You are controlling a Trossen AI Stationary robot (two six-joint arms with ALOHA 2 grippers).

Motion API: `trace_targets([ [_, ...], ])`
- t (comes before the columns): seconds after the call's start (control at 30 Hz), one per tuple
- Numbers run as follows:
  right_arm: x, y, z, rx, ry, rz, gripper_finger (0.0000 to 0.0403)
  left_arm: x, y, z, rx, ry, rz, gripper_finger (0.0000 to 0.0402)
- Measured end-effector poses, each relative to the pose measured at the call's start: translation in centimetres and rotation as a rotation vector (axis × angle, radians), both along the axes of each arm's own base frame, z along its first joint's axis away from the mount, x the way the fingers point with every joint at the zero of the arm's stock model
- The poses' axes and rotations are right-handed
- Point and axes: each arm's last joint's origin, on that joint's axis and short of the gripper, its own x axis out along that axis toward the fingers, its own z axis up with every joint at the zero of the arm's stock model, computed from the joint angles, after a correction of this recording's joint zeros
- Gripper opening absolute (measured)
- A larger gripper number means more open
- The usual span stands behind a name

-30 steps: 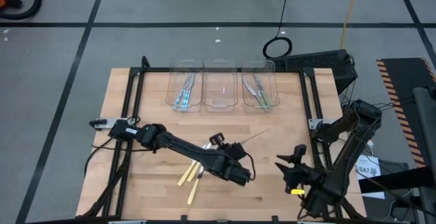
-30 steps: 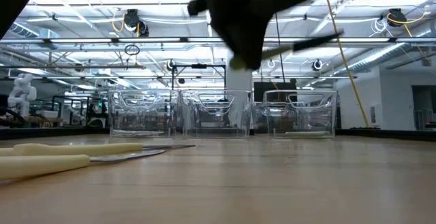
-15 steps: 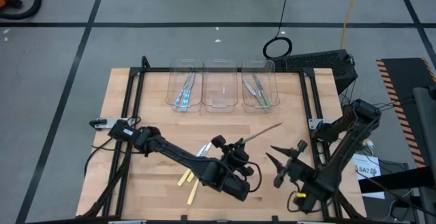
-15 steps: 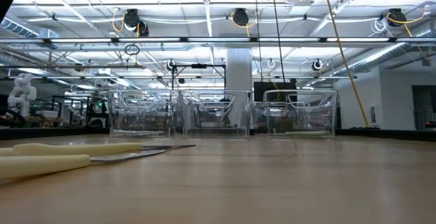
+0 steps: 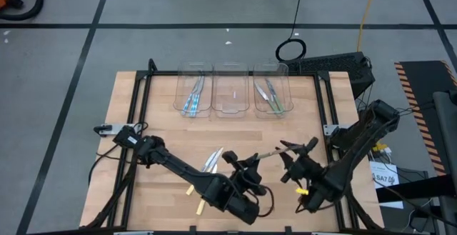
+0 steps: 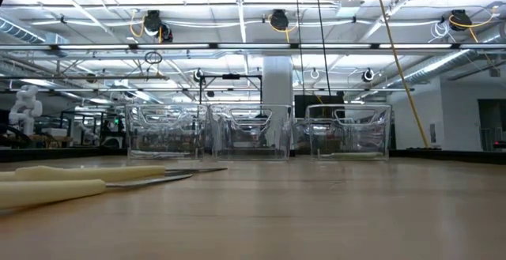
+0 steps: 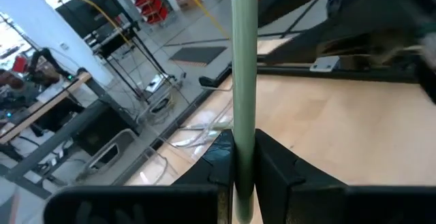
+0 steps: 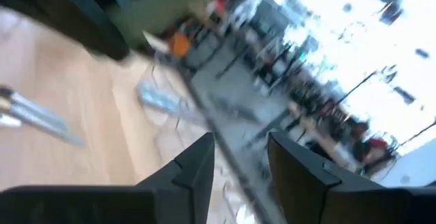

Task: Sort silverware by color (type)
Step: Put the green knife into the right transparent bin

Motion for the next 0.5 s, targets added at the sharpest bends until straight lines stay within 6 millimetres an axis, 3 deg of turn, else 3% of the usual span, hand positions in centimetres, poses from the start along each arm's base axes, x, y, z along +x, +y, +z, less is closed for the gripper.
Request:
trace_targets([
  [0.2,-0.2,-0.5,3.7,0.134,0.274,0.086,0.013,-2.1,-1.8,2.5,0.011,-0.062,-0.022,0.0035],
  [0.37,-1.5,-1.2,5.6,0.211,0.185,0.18,0.0119,-3.2,-3.3,2.8,0.052,-0.097,-0.014,0.0035],
  [0.5,-1.4,-1.0,5.2,0.353,0.075,0.291,0.0102,-3.6,-3.7,2.9,0.068,-0.127,0.004,0.0035],
])
